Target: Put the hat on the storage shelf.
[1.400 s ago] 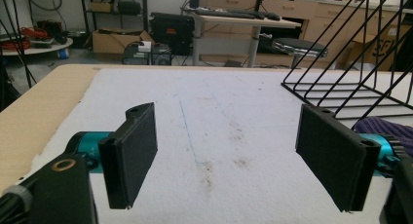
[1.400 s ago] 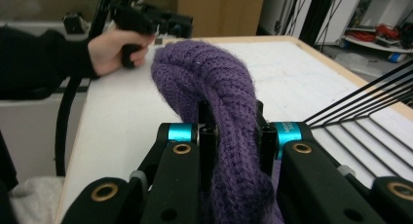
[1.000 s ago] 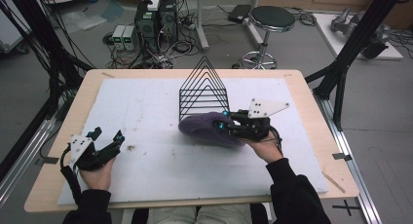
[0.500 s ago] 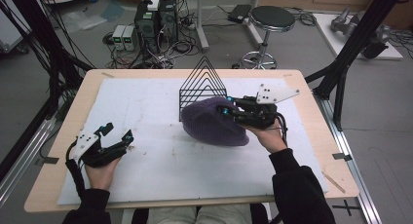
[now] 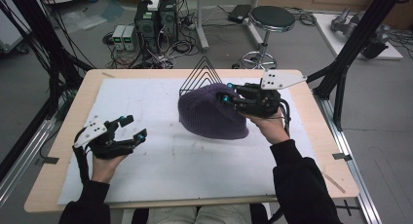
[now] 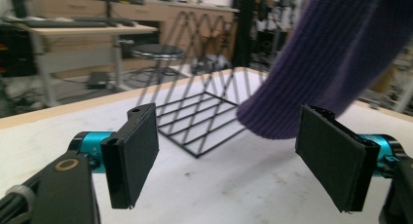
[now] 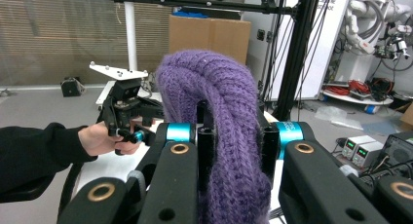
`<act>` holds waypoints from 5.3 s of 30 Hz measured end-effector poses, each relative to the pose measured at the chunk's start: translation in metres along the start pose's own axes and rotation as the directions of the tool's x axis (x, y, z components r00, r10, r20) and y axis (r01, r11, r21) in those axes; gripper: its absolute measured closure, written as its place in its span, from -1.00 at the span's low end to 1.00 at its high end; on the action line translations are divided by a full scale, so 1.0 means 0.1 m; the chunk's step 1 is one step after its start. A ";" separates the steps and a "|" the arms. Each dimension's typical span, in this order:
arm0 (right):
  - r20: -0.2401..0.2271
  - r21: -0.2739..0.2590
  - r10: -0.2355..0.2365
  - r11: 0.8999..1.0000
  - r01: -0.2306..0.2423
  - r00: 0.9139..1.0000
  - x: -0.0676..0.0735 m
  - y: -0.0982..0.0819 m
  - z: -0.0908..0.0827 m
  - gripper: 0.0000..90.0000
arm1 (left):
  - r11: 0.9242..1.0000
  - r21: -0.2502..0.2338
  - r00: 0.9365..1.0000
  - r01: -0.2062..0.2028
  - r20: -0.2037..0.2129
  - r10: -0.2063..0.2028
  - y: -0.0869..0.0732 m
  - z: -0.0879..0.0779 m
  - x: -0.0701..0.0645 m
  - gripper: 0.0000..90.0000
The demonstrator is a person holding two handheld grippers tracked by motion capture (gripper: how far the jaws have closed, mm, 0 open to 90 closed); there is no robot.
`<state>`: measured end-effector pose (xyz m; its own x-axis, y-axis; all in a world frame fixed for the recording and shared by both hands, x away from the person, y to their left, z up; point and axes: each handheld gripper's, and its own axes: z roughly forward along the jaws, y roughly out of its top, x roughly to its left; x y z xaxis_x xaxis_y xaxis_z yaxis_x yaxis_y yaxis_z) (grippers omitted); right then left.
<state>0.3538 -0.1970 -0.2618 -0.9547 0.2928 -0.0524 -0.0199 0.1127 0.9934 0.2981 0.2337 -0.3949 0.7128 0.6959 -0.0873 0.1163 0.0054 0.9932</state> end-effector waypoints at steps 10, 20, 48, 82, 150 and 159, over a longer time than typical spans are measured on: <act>-0.014 -0.020 0.002 1.000 -0.002 1.000 -0.02 0.11 0.03 0.72 | 0.996 0.085 0.975 -0.015 0.223 -0.005 0.16 0.49 -0.05 -0.43; -0.042 -0.036 0.006 0.999 -0.007 0.999 -0.05 0.24 0.09 0.72 | 0.992 0.118 0.905 -0.039 0.424 -0.015 0.29 0.85 -0.17 -0.45; -0.056 -0.011 0.033 0.999 -0.034 0.998 -0.23 0.34 0.13 0.70 | 0.985 0.140 0.939 -0.100 0.341 0.047 0.36 1.20 -0.17 0.82; 0.292 -0.037 0.057 0.998 -0.048 0.955 -0.85 0.50 -0.25 0.69 | 0.995 0.091 0.964 0.028 0.261 -0.051 0.97 1.39 0.08 0.84; 0.414 -0.018 0.064 0.998 -0.062 0.908 -1.21 0.55 0.16 0.63 | 0.990 0.054 0.970 0.134 0.199 -0.142 0.86 1.66 0.40 0.82; 0.419 0.001 0.086 0.996 -0.095 0.904 -1.22 0.41 0.16 0.63 | 0.987 0.093 0.965 0.131 0.216 -0.149 0.75 1.67 0.37 0.82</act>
<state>0.4745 -0.2129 -0.2161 -0.7404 0.6722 -0.0049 0.0707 0.0850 0.9939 0.4485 0.1400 -0.3360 0.8201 0.5153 -0.2486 0.2727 0.0299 0.9616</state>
